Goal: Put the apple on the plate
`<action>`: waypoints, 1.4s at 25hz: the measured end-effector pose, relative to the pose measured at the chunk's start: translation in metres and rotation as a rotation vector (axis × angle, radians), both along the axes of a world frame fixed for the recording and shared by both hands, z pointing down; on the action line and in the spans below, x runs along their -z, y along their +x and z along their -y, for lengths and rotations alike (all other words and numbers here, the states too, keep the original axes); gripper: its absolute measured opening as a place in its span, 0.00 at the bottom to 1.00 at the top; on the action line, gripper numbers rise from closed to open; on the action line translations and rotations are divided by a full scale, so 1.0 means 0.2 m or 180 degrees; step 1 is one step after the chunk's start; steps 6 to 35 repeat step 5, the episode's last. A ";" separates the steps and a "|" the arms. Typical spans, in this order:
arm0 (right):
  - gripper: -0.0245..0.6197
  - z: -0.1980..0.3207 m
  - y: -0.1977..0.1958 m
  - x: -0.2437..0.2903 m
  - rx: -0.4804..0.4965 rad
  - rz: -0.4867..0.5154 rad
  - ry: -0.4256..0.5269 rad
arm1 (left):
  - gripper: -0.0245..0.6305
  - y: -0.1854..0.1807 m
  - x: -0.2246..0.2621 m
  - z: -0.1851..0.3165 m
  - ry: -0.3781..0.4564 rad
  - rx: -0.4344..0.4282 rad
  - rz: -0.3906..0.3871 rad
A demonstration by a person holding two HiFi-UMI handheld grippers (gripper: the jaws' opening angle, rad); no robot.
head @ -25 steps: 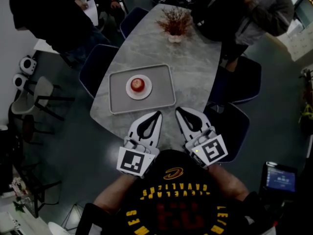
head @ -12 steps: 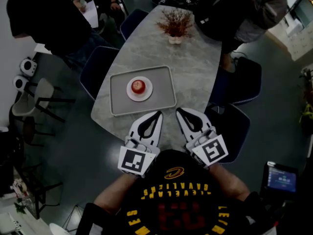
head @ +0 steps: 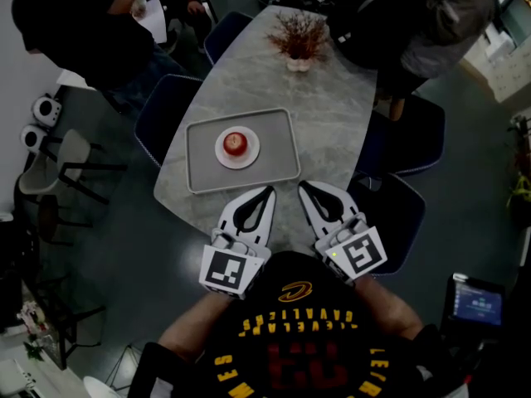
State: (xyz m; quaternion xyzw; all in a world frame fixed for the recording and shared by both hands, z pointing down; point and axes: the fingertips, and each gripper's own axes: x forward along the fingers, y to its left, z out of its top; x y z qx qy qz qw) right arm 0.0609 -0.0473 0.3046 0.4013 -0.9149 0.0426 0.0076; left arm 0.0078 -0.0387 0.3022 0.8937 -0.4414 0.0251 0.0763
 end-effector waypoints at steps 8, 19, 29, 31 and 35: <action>0.05 0.00 0.00 0.00 -0.0014 0.0006 -0.0013 | 0.04 0.00 0.01 0.00 -0.0036 -0.0007 0.0000; 0.05 0.00 0.00 0.00 -0.0014 0.0006 -0.0013 | 0.04 0.00 0.01 0.00 -0.0036 -0.0007 0.0000; 0.05 0.00 0.00 0.00 -0.0014 0.0006 -0.0013 | 0.04 0.00 0.01 0.00 -0.0036 -0.0007 0.0000; 0.05 0.00 0.00 0.00 -0.0014 0.0006 -0.0013 | 0.04 0.00 0.01 0.00 -0.0036 -0.0007 0.0000; 0.05 0.00 0.00 0.00 -0.0014 0.0006 -0.0013 | 0.04 0.00 0.01 0.00 -0.0036 -0.0007 0.0000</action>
